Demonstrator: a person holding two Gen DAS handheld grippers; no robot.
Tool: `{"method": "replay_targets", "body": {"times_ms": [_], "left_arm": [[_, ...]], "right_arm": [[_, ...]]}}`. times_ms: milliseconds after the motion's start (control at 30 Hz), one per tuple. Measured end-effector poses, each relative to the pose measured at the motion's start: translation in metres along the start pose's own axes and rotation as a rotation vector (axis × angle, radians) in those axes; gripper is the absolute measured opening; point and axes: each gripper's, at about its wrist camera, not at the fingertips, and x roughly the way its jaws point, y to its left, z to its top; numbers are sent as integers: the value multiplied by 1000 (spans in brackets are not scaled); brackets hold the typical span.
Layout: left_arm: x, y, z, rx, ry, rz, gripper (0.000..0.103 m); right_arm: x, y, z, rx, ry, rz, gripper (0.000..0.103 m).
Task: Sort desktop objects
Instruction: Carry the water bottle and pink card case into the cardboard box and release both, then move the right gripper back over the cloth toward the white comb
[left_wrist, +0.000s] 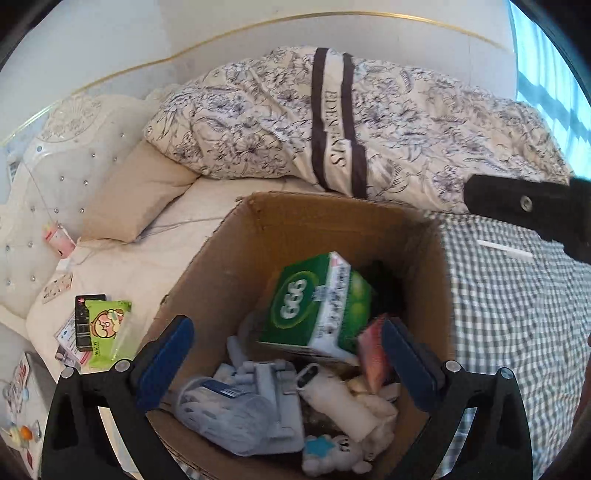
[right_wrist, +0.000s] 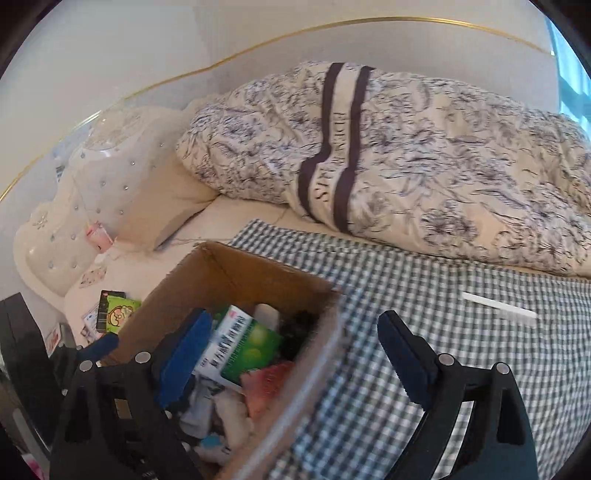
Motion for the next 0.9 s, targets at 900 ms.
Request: {"method": "replay_targets", "body": {"times_ms": [900], "left_arm": [[-5, -240, -19, 150, 65, -136, 103]], "right_arm": [[-68, -265, -75, -139, 184, -228, 89]]}}
